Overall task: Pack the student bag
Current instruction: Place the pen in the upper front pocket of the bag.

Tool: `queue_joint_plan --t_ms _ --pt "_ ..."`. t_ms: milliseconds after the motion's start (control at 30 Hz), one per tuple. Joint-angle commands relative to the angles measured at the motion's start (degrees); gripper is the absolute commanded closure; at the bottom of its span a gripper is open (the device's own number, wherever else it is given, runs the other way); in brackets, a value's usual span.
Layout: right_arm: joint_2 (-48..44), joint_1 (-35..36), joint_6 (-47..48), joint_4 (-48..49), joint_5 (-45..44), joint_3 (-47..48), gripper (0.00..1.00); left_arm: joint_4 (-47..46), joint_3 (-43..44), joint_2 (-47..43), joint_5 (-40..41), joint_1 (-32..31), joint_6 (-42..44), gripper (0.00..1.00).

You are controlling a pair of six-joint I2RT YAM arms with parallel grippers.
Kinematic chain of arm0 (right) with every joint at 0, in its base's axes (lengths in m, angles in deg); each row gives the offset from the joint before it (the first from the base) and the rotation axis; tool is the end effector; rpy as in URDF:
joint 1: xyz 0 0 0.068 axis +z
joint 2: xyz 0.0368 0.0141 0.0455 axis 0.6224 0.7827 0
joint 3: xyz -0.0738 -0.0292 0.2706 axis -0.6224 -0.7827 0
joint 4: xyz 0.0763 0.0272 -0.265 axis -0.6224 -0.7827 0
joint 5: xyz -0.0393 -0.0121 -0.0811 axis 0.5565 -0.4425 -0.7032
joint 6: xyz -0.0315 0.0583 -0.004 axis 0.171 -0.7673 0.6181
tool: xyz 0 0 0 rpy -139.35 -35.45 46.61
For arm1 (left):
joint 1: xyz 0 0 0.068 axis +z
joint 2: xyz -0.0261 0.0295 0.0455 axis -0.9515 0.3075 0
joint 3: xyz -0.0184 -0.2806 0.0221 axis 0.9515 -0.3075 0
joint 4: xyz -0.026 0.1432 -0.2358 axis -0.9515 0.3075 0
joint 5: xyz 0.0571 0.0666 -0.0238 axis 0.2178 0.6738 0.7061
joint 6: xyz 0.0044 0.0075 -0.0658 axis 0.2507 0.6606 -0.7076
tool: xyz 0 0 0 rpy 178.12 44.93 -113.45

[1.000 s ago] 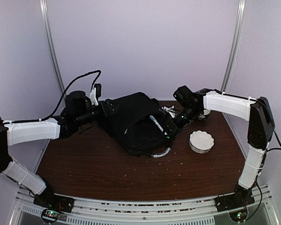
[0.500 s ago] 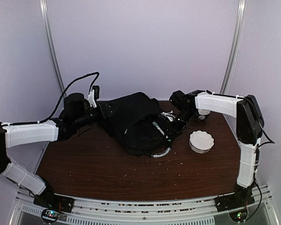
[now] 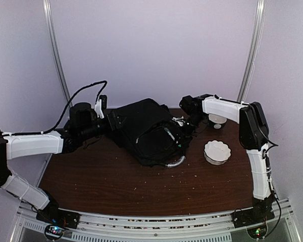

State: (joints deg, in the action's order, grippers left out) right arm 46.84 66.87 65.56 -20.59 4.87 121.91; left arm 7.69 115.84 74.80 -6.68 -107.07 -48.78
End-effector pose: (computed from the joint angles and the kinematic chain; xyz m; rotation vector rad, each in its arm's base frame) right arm 0.4058 0.2531 0.1849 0.7220 -2.8972 -0.9607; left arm 0.2780 -0.2042 0.2632 -0.0467 1.9197 -1.1129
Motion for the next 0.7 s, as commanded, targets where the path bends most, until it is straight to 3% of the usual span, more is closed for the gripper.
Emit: queue_joint_plan --t_ms 0,667 --pt "2.8 -1.0 -1.9 0.9 -2.4 6.4 0.97 -2.8 -1.7 -0.4 0.7 -0.3 -0.6 0.40" --pt "12.9 -0.7 0.2 4.0 -12.7 26.9 0.95 -1.3 -1.6 1.6 0.2 -0.3 -2.4 0.40"
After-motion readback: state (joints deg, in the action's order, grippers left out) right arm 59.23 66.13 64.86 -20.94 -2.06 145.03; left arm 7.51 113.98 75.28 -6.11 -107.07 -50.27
